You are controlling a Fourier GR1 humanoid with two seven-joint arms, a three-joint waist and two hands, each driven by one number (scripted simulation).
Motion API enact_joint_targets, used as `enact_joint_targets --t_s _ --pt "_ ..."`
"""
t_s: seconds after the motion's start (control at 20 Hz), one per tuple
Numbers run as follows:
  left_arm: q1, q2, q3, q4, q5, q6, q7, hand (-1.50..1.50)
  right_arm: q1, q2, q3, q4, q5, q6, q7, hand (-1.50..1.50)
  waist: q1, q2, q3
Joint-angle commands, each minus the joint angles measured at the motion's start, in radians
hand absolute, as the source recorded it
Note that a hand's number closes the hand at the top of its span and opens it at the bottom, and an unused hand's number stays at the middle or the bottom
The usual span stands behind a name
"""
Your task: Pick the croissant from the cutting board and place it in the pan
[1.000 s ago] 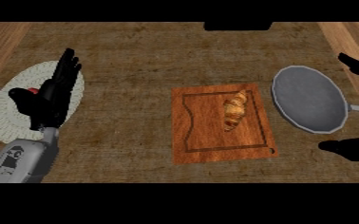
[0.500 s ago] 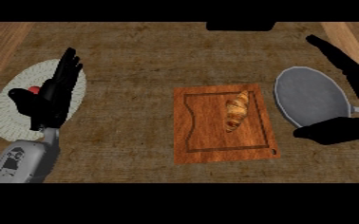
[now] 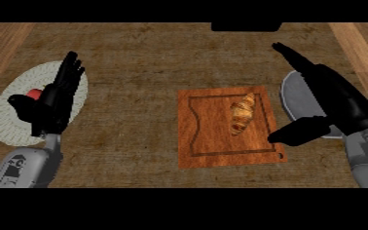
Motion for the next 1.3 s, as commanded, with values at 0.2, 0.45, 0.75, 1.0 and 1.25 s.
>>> enact_joint_targets --t_s 0.2,0.45,0.75,1.0,1.25 --pt "-0.024 -0.024 0.029 -0.050 -0.039 -0.010 0.087 0.00 0.053 0.123 0.024 0.070 0.156 -0.012 0.011 -1.50 -0.005 0.000 0.001" --pt "-0.021 -0.037 0.053 -0.013 -0.050 -0.047 0.054 0.00 0.075 0.092 -0.047 0.134 0.169 0.050 -0.016 -1.50 -0.006 0.000 0.001" --pt "0.009 -0.060 0.073 -0.050 -0.065 -0.079 0.069 0.00 0.037 0.201 -0.013 0.239 0.228 0.085 -0.054 -1.50 -0.002 0.000 0.001" --pt "-0.050 -0.104 0.104 0.098 -0.111 -0.078 -0.022 0.00 0.015 0.208 -0.052 0.285 0.222 0.159 -0.128 -1.50 -0.006 0.001 0.000" --pt "0.006 -0.107 0.124 0.030 -0.104 -0.115 -0.008 0.00 0.017 0.269 -0.017 0.322 0.317 0.159 -0.109 -1.50 -0.003 0.000 0.000"
